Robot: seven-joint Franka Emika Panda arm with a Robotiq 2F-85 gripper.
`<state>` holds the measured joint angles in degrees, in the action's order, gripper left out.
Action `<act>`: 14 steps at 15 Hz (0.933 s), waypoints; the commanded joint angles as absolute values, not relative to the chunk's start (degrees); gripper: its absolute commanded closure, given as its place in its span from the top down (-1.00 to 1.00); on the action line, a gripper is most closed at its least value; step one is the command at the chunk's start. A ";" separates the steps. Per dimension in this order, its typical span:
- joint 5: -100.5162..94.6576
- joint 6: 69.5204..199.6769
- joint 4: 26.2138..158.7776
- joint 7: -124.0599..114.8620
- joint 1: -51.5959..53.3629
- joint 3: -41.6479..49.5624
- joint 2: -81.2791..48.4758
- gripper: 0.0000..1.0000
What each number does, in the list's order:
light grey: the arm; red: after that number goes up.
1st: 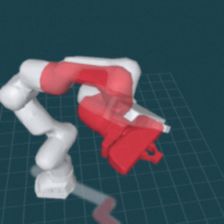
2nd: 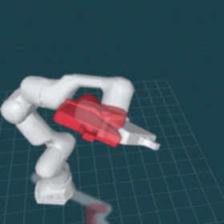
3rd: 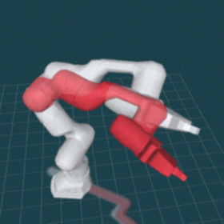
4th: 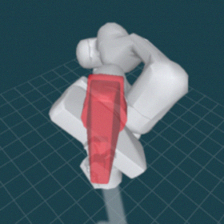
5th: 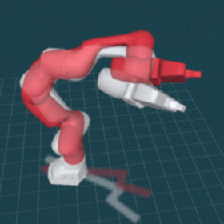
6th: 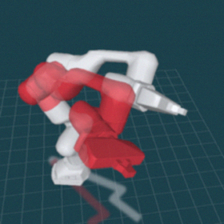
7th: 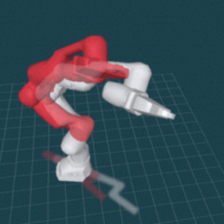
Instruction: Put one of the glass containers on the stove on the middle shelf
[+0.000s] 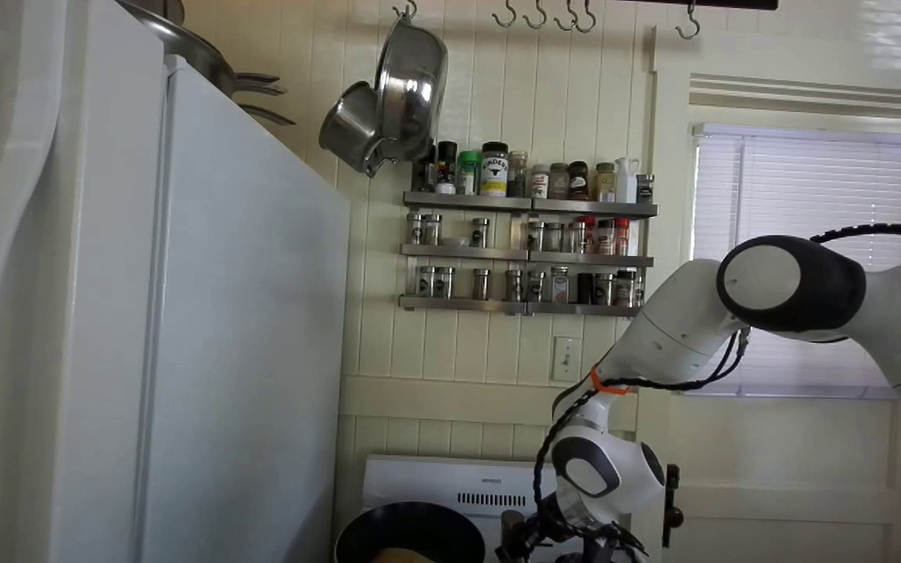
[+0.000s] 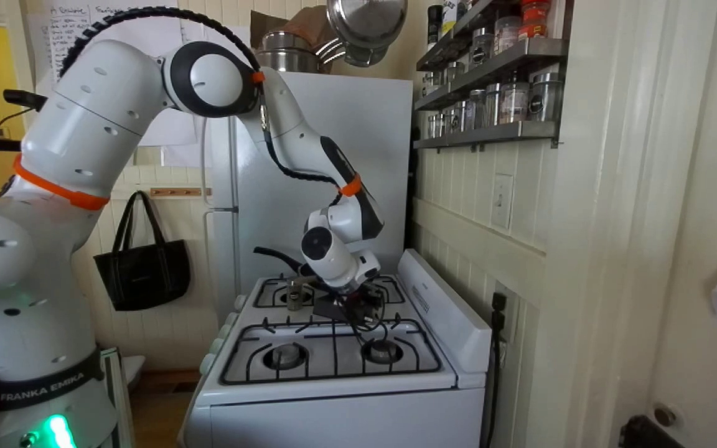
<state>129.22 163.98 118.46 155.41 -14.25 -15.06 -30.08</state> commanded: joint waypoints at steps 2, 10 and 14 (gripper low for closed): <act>133.67 166.49 119.81 156.28 -12.43 -14.65 -28.29 -0.51; 135.01 175.85 119.99 151.25 -11.22 -16.98 -23.08 -0.54; 132.59 185.95 120.33 132.41 -2.22 -10.70 -15.40 -0.54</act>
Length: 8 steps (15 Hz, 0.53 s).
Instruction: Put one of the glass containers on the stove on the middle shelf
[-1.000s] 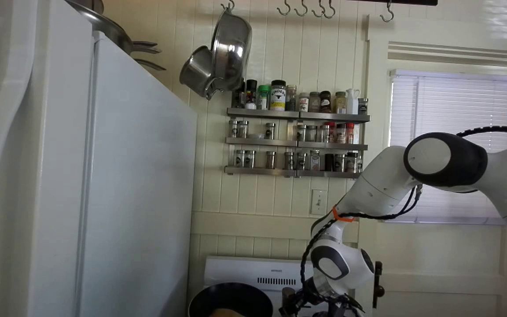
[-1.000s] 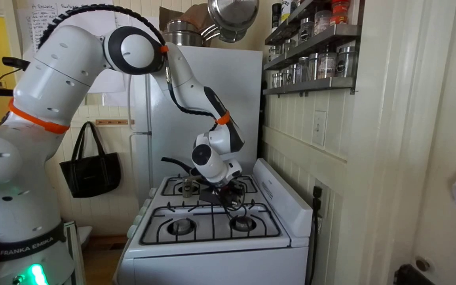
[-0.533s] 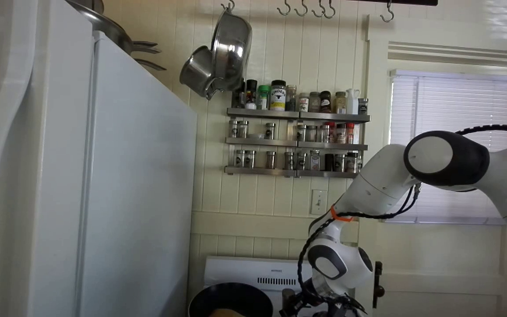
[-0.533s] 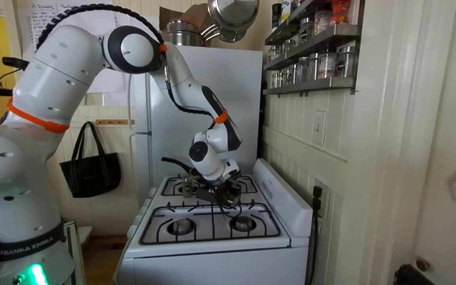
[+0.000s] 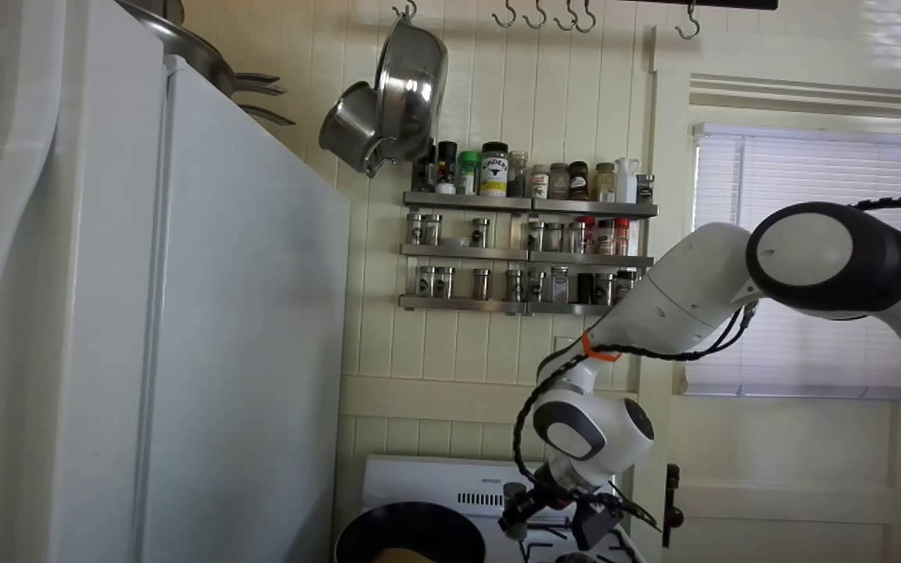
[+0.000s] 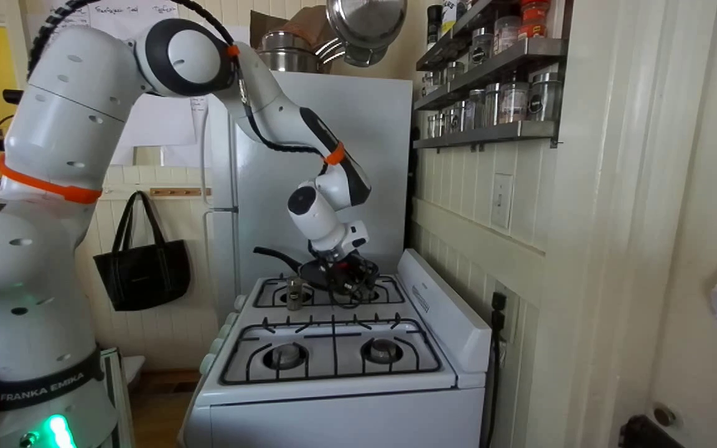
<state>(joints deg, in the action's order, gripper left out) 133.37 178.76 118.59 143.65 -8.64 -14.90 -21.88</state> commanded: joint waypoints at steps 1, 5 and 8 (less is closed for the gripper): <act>132.01 189.42 120.21 128.30 -0.81 -10.11 -13.74 -0.54; 139.09 203.96 115.16 126.93 -3.88 -14.83 -9.64 -0.54; 137.67 211.05 110.60 123.38 -3.07 -14.35 -6.95 -0.54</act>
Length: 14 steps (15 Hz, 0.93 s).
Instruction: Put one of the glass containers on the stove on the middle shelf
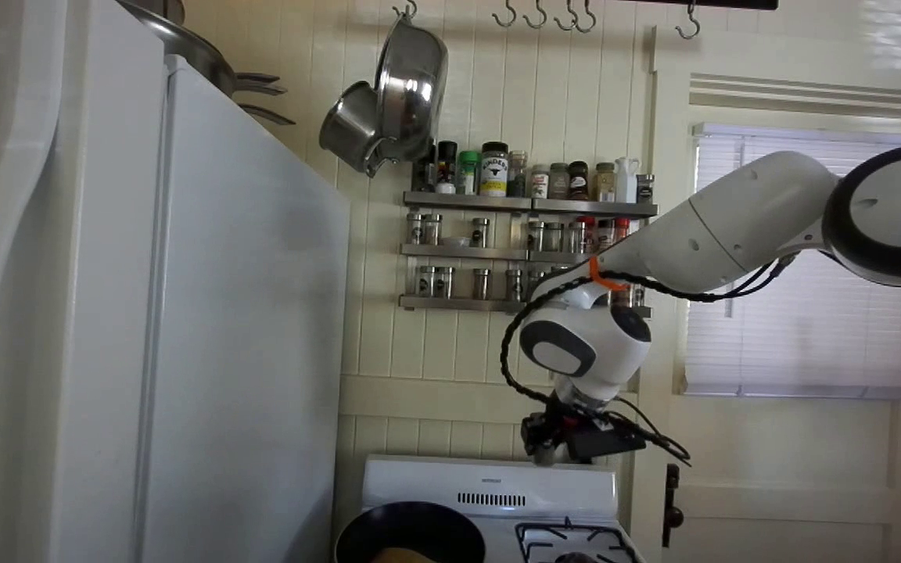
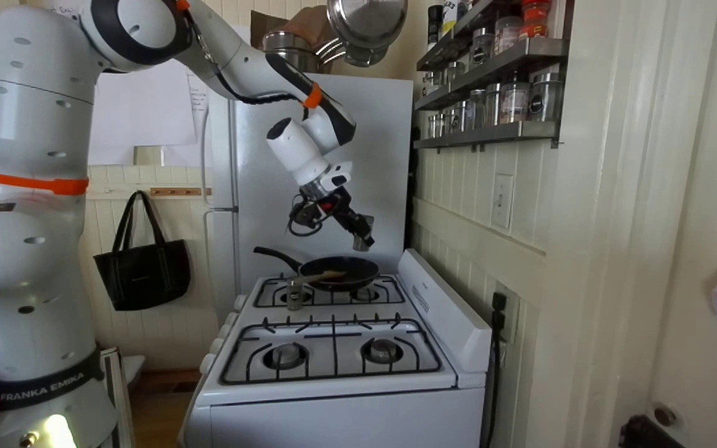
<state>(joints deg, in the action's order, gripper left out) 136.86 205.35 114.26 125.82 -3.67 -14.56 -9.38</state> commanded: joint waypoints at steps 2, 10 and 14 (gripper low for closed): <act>136.58 214.80 106.47 122.26 -2.89 -14.62 -5.96 -0.54; 136.99 222.16 91.25 127.20 -3.40 -16.95 -6.12 -0.04; 137.69 224.92 85.38 129.87 -3.41 -17.67 -7.87 -0.04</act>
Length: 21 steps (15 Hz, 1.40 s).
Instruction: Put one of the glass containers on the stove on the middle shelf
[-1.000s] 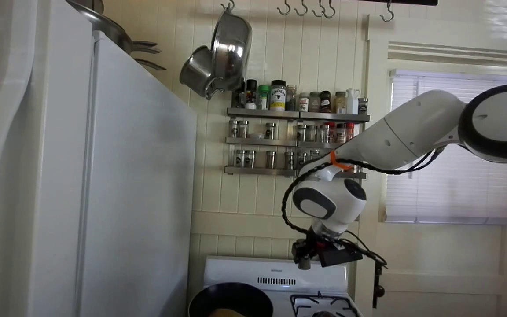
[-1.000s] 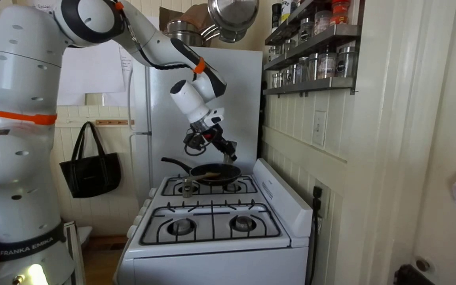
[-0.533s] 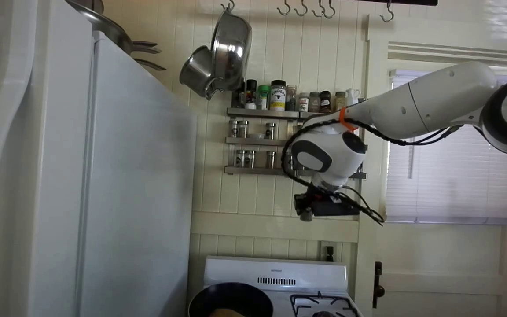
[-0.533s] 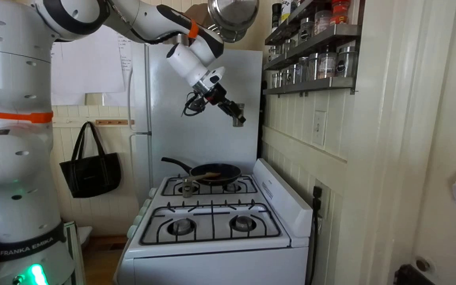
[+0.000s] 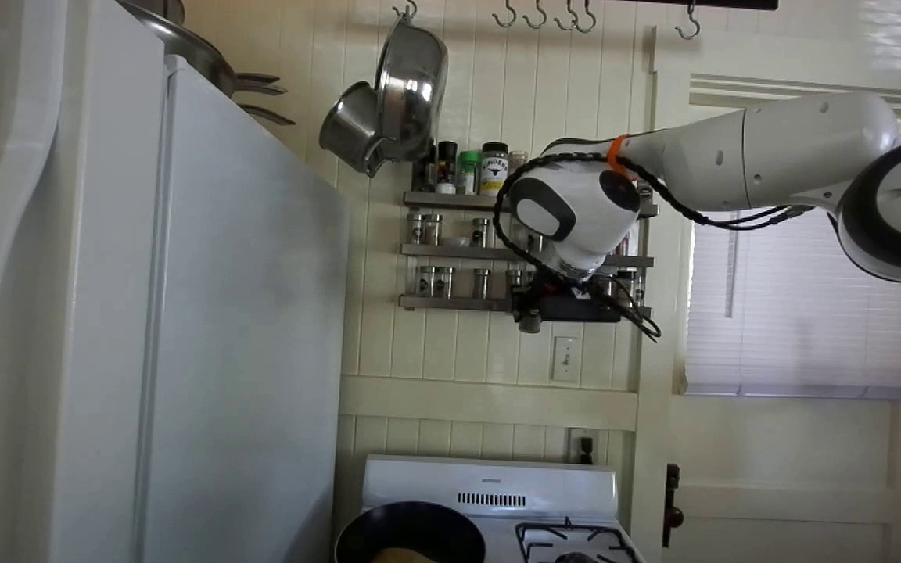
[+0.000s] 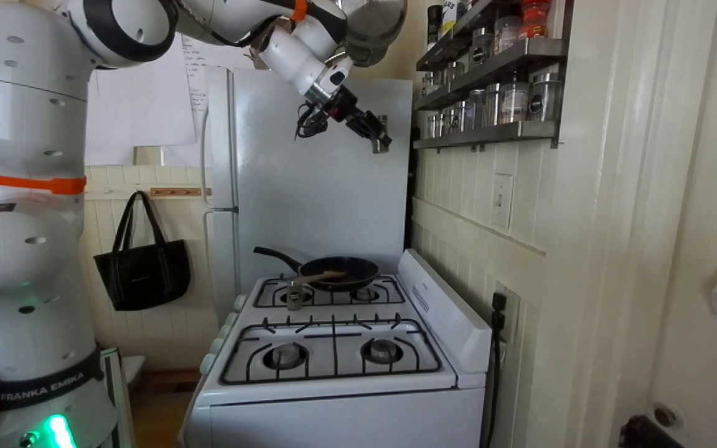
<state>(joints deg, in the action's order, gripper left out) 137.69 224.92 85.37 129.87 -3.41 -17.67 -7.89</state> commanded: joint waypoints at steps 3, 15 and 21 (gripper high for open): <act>136.63 226.58 81.01 132.91 -3.10 -18.18 -11.14 -0.54; 127.83 233.82 45.37 154.15 -1.08 -22.93 -25.28 -0.54; 125.82 231.46 38.21 156.51 -0.66 -22.77 -28.21 -0.54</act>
<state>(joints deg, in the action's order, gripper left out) 127.82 230.53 44.62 153.68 -1.89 -22.43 -24.91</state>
